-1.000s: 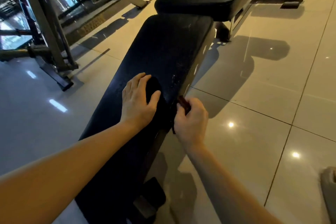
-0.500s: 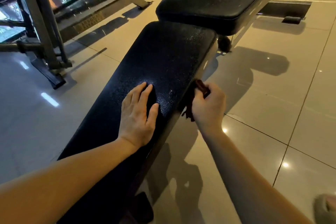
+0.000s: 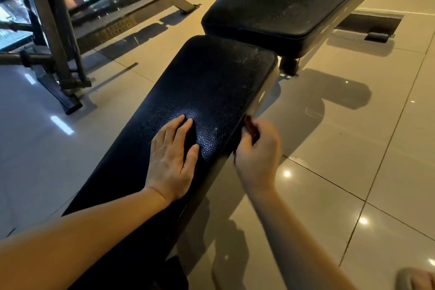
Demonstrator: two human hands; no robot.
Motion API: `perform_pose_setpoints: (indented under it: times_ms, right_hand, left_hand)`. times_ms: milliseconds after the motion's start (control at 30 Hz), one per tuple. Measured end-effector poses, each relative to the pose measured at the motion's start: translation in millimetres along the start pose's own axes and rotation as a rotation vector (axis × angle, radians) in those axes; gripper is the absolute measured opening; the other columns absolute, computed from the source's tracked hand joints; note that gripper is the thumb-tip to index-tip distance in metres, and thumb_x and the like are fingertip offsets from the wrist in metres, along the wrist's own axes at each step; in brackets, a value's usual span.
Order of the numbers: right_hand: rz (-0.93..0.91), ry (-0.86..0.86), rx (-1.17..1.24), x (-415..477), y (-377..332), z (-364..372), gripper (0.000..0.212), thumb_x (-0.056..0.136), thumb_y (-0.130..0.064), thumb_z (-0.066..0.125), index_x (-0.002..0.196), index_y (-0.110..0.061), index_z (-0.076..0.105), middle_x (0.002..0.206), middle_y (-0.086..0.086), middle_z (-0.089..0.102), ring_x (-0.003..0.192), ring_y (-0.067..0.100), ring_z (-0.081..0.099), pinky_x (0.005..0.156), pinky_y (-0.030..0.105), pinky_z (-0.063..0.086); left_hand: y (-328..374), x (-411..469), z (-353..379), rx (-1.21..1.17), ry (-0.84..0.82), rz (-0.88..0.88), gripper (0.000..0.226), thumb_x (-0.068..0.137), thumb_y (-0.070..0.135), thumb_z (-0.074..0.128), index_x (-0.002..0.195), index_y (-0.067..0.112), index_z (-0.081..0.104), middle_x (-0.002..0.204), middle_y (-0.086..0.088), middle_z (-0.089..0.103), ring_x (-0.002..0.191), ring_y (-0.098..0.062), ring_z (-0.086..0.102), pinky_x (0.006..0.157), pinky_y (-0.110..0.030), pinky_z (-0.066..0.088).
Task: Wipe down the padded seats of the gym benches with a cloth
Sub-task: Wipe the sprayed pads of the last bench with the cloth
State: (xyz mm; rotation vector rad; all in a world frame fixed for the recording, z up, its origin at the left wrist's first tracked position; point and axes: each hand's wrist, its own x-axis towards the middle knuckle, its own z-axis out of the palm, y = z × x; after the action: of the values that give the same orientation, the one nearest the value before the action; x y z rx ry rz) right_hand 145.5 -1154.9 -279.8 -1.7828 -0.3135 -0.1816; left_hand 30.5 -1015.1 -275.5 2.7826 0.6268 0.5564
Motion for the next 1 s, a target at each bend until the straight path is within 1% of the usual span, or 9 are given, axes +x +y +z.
perform_pose_setpoints:
  times_ms: [133,200,267,367,500,567,733,900,1000]
  right_hand:
    - [-0.082,-0.135,0.028,-59.8,-7.5,-7.1,0.011,0.090,-0.005,0.069,0.085,-0.014,0.065,0.077,-0.007,0.057,0.073,0.000,0.053,0.066,0.010,0.038]
    - [-0.043,-0.065,-0.009,-14.3,2.5,-2.5,0.009,0.090,-0.007,0.067,0.083,-0.012,0.067,0.074,-0.005,0.057,0.069,0.002,0.052,0.066,0.017,0.042]
    - [-0.005,0.010,-0.086,40.7,11.6,-1.0,0.012,0.090,-0.011,0.062,0.078,-0.010,0.063,0.071,0.001,0.055,0.066,0.015,0.051,0.061,0.035,0.040]
    - [-0.003,0.041,-0.095,35.2,9.9,1.7,0.011,0.091,-0.014,0.060,0.080,-0.012,0.061,0.073,0.000,0.054,0.066,0.014,0.047,0.060,0.032,0.034]
    - [0.021,-0.139,-0.027,-59.4,-0.4,-1.1,0.011,0.092,-0.012,0.065,0.082,-0.016,0.063,0.073,-0.004,0.058,0.067,0.013,0.054,0.059,0.025,0.039]
    - [0.015,-0.137,-0.070,-45.9,1.0,0.4,0.011,0.090,-0.015,0.064,0.080,-0.015,0.063,0.071,-0.002,0.059,0.065,0.015,0.054,0.058,0.027,0.037]
    - [0.071,0.043,-0.146,50.8,1.3,-1.7,0.016,0.094,-0.010,0.062,0.078,-0.006,0.062,0.068,0.006,0.057,0.062,0.013,0.048,0.057,0.033,0.035]
    - [0.030,-0.188,-0.152,-53.9,-5.6,-1.5,0.009,0.093,-0.008,0.064,0.085,-0.012,0.066,0.077,0.000,0.061,0.072,0.012,0.056,0.064,0.025,0.042]
    - [0.035,-0.147,-0.180,-34.2,-7.7,-0.2,0.010,0.093,-0.011,0.064,0.083,-0.011,0.066,0.076,0.001,0.062,0.072,0.014,0.057,0.063,0.032,0.044]
  left_hand:
    - [-0.8,1.3,0.1,0.006,-0.007,0.006,0.059,0.100,0.048,0.034,0.153,0.021,0.037,0.157,0.000,0.033,0.147,-0.020,0.028,0.121,-0.049,0.025]
    - [-0.2,1.2,-0.7,0.008,-0.003,0.015,0.059,0.100,0.046,0.034,0.152,0.020,0.038,0.157,-0.001,0.034,0.147,-0.020,0.029,0.120,-0.048,0.025]
    - [0.2,0.2,0.1,0.006,0.000,0.013,0.058,0.100,0.045,0.034,0.152,0.019,0.038,0.156,-0.001,0.035,0.147,-0.020,0.030,0.120,-0.048,0.025]
    - [-0.7,-0.9,0.4,-0.003,-0.001,0.007,0.058,0.100,0.045,0.034,0.152,0.019,0.039,0.157,-0.001,0.035,0.147,-0.019,0.029,0.121,-0.049,0.025]
    - [-1.9,0.8,-0.2,0.006,-0.012,0.006,0.060,0.100,0.047,0.034,0.152,0.018,0.038,0.157,-0.002,0.035,0.147,-0.021,0.029,0.121,-0.048,0.024]
    - [-3.0,1.3,-0.6,0.002,-0.014,0.003,0.060,0.100,0.046,0.035,0.152,0.018,0.038,0.157,-0.002,0.034,0.147,-0.021,0.028,0.122,-0.047,0.023]
    - [-3.1,0.4,0.1,-0.003,-0.015,0.004,0.057,0.100,0.044,0.037,0.151,0.018,0.038,0.155,-0.003,0.035,0.146,-0.021,0.029,0.122,-0.047,0.024]
    - [-5.6,0.9,-0.3,-0.017,-0.033,0.001,0.058,0.100,0.045,0.037,0.151,0.019,0.037,0.156,-0.003,0.034,0.146,-0.022,0.028,0.122,-0.047,0.022]
    - [-6.3,1.1,0.2,-0.025,-0.029,-0.004,0.057,0.100,0.045,0.038,0.151,0.019,0.037,0.155,-0.002,0.033,0.146,-0.021,0.028,0.122,-0.048,0.022]
